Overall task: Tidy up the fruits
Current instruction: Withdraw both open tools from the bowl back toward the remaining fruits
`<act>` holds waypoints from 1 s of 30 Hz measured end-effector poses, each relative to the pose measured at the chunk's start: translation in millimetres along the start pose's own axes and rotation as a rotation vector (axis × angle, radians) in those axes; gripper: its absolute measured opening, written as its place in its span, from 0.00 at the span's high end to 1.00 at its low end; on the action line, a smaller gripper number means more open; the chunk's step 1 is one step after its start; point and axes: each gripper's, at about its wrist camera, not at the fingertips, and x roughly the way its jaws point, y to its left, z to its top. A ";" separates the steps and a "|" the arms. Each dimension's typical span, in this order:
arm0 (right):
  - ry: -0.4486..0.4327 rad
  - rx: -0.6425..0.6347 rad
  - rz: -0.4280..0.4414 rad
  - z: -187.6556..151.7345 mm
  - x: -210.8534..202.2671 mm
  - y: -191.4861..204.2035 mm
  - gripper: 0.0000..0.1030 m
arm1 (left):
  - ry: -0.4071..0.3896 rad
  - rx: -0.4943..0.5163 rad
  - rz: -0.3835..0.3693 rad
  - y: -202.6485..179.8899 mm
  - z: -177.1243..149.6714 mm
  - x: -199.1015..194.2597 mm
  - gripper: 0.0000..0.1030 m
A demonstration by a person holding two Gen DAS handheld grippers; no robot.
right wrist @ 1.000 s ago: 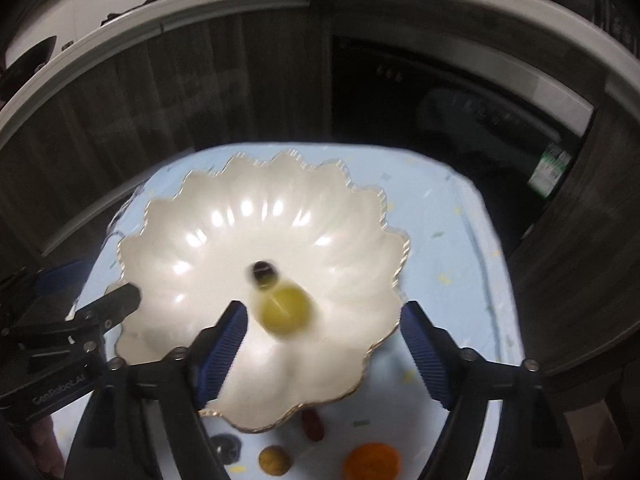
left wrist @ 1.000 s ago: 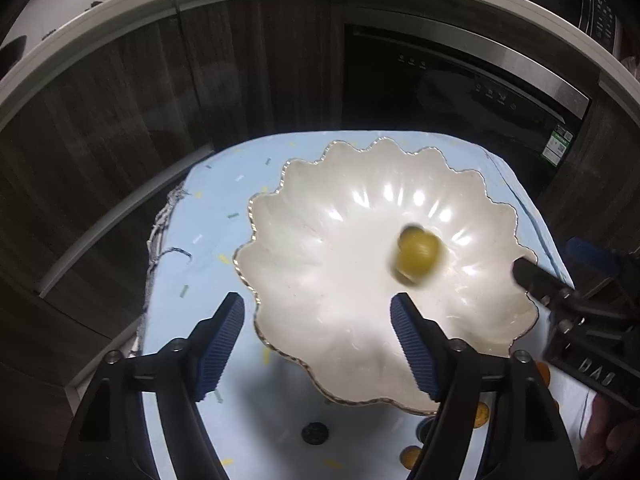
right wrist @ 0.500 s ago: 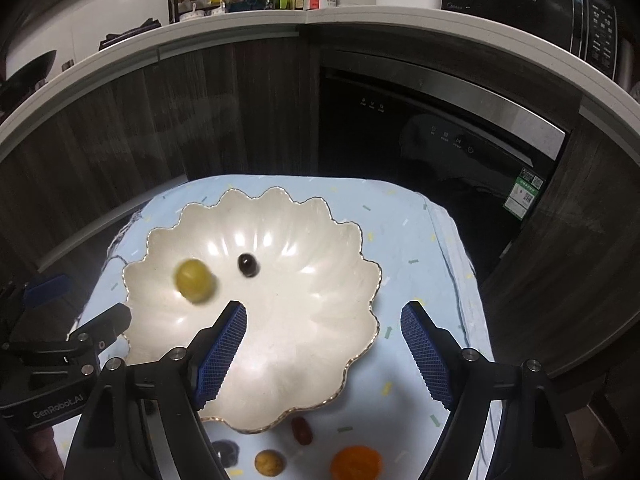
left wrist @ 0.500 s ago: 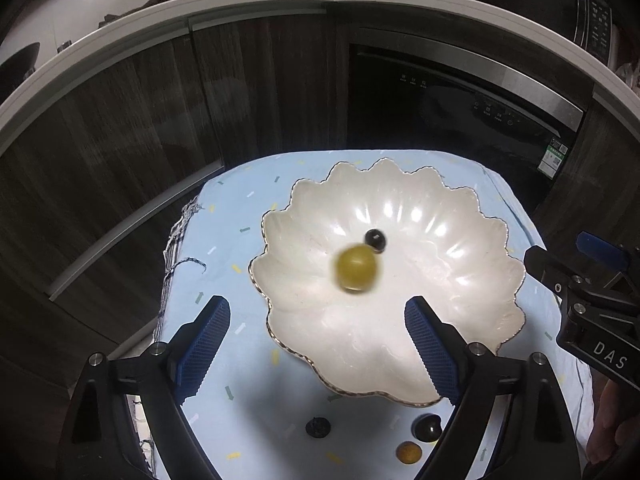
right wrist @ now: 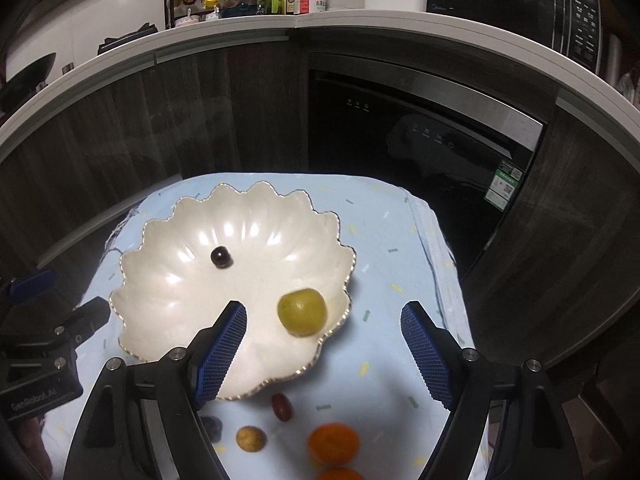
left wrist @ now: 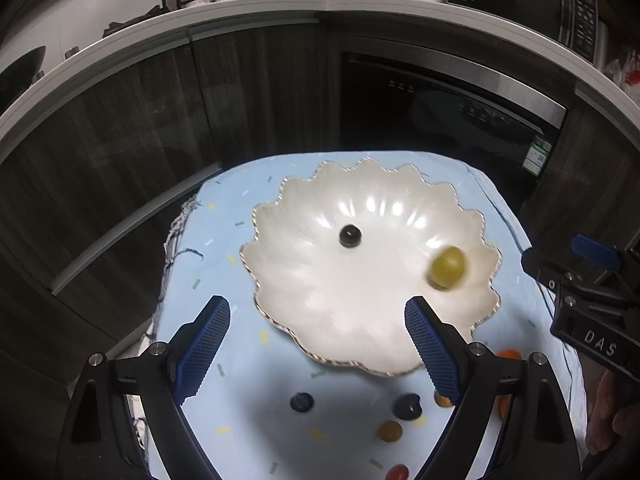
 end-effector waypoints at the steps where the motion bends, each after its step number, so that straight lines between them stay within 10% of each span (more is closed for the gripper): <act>1: 0.001 0.002 -0.001 -1.9 -1.3 -1.9 0.22 | 0.002 0.001 -0.003 -1.3 -1.9 -0.5 0.13; 30: 0.010 0.000 -0.017 -59.4 -32.7 -16.9 0.22 | 0.048 0.030 -0.075 -28.8 -68.3 -18.4 0.13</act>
